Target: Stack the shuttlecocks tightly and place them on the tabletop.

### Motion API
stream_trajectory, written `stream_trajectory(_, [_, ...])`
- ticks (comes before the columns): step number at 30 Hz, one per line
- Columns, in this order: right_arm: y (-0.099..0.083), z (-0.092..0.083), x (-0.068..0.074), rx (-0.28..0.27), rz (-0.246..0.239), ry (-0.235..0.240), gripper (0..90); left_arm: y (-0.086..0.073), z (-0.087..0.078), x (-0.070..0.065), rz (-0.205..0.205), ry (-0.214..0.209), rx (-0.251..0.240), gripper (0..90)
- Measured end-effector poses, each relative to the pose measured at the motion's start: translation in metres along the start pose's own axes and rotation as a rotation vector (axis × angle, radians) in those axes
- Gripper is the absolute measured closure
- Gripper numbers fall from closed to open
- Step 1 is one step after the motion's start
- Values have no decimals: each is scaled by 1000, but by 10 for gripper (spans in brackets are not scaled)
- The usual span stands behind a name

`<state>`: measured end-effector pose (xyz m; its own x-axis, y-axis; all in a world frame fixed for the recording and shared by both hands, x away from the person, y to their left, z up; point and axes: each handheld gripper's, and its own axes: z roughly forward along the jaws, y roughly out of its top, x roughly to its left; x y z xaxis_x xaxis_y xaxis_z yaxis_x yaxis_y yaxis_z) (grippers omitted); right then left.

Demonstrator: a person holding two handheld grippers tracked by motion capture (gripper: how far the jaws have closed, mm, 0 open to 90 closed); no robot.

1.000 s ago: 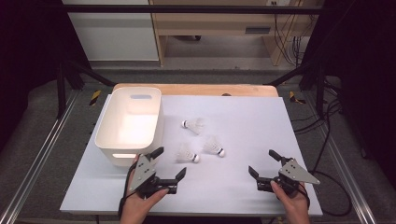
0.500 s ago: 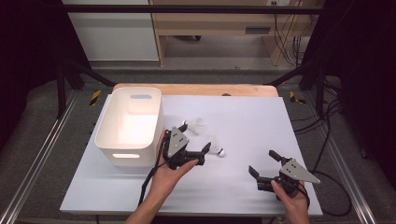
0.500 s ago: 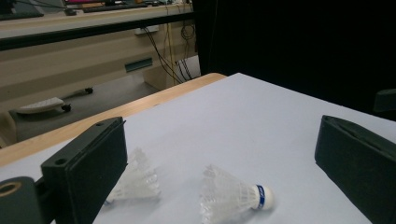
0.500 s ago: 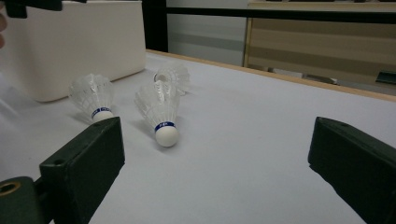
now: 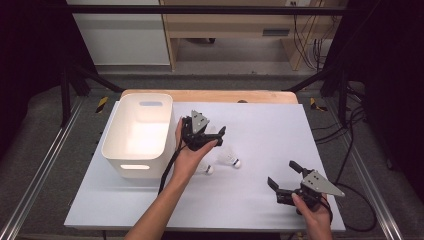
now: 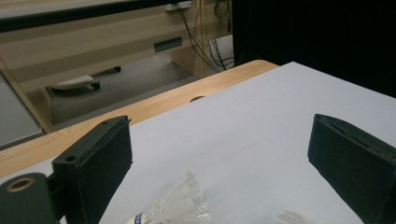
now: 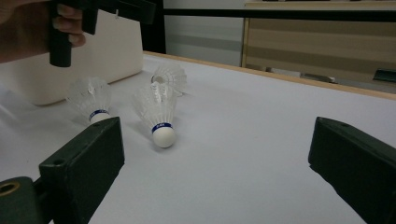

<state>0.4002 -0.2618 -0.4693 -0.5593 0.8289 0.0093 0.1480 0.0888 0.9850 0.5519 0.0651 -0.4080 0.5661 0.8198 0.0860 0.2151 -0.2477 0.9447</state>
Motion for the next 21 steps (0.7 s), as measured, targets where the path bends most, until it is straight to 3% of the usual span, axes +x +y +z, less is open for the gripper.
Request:
stream_trajectory(3, [0,0,0,1,6,-2,39,-6,12,4,3,12,28,88])
stream_trajectory(9, [0,0,0,2,14,-1,39,-17,27,13,-30,37,69,183])
stream_trajectory(17, [-1,1,0,2,14,5,39,-27,36,15,11,47,148,319])
stream_trajectory(21, [-1,1,0,3,15,3,38,-30,37,16,-4,50,177,386])
